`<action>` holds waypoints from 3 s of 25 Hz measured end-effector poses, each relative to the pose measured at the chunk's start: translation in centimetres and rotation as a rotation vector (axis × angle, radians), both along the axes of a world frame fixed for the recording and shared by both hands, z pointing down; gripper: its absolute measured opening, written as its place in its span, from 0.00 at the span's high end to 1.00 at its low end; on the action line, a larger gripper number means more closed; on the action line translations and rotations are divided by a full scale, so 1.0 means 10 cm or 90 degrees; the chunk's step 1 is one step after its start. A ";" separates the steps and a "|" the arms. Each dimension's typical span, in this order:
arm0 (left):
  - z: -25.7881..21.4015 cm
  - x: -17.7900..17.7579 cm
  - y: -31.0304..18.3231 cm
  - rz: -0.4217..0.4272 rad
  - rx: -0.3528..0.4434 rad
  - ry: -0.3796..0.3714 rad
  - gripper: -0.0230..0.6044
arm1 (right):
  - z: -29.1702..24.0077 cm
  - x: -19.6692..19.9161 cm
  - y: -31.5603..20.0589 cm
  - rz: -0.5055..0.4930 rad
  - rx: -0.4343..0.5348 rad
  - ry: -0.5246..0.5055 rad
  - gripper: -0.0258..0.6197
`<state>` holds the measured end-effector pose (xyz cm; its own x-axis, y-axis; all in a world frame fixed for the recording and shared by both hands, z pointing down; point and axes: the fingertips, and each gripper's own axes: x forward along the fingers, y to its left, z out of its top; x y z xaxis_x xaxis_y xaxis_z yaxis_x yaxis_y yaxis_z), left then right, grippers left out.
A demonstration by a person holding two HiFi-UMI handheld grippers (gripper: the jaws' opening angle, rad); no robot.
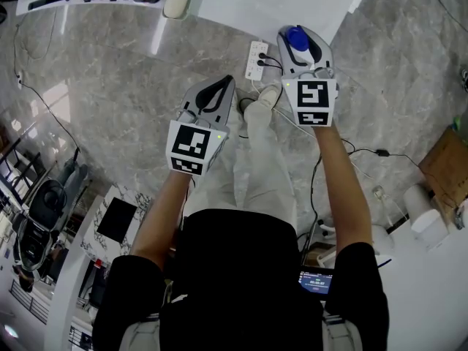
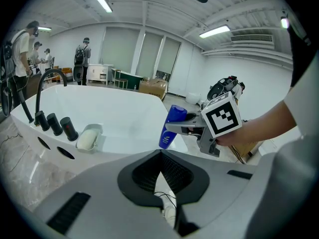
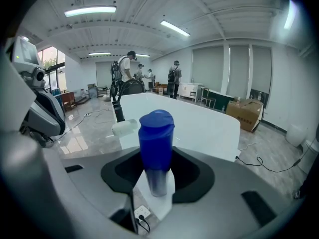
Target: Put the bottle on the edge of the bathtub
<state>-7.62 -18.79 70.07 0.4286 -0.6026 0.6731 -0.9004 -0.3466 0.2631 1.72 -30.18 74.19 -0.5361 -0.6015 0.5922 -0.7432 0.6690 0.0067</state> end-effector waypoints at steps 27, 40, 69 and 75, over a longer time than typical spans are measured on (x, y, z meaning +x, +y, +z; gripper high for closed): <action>-0.46 0.00 -0.10 0.010 0.045 -0.002 0.95 | -0.50 0.05 0.15 0.020 -0.004 -0.034 0.64; -1.10 -0.06 -0.07 0.041 0.099 -0.007 0.95 | -1.21 0.18 0.51 0.069 0.003 -0.023 0.72; -3.08 0.03 0.37 0.067 0.296 -0.042 0.95 | -3.31 0.87 1.28 0.174 0.088 -0.095 0.92; -3.56 0.06 0.46 0.060 0.344 -0.041 0.95 | -3.84 0.89 1.34 0.161 0.140 -0.125 0.92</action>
<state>-7.05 -14.23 34.46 0.4647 -0.8309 0.3061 -0.8678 -0.4961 -0.0293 10.62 -16.80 35.83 -0.4451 -0.8302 0.3357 -0.8858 0.4631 -0.0294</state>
